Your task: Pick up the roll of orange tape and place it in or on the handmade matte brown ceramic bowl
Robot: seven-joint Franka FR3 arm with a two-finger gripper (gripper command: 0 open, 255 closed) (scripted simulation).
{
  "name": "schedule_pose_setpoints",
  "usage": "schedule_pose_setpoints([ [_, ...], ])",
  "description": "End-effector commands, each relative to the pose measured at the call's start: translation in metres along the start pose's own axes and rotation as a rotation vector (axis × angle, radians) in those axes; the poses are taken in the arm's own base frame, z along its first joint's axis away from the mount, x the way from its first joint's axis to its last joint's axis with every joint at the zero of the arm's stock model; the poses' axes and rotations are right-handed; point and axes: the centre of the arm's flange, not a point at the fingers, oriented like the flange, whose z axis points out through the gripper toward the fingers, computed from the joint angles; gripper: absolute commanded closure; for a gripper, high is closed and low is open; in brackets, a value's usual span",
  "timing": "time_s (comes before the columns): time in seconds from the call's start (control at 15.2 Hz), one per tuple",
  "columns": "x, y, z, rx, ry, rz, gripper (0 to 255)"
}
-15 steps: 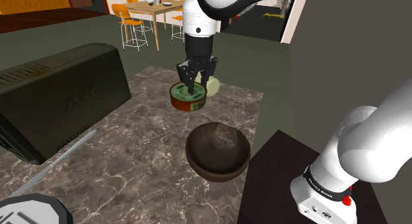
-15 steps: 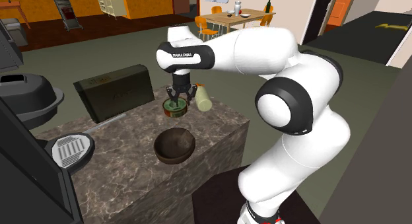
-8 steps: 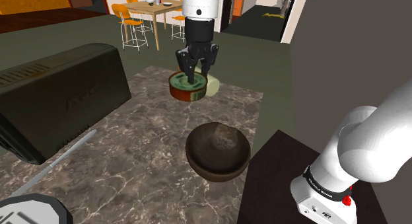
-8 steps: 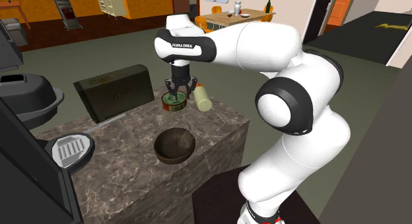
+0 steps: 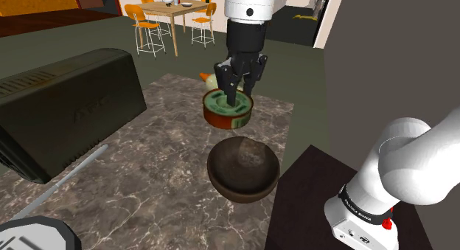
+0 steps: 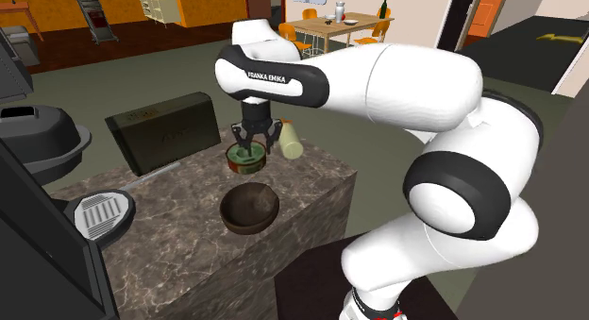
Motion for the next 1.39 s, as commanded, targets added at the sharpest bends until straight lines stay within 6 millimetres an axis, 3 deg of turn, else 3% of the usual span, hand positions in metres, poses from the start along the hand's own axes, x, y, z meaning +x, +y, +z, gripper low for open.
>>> schedule_pose_setpoints([
  [0.0,-0.027,-0.004,0.0,0.0,0.0,0.001,255],
  [0.26,-0.079,-0.014,-0.004,0.0,0.0,0.001,255],
  [1.32,-0.078,-0.012,0.075,0.0,0.0,0.001,255],
])
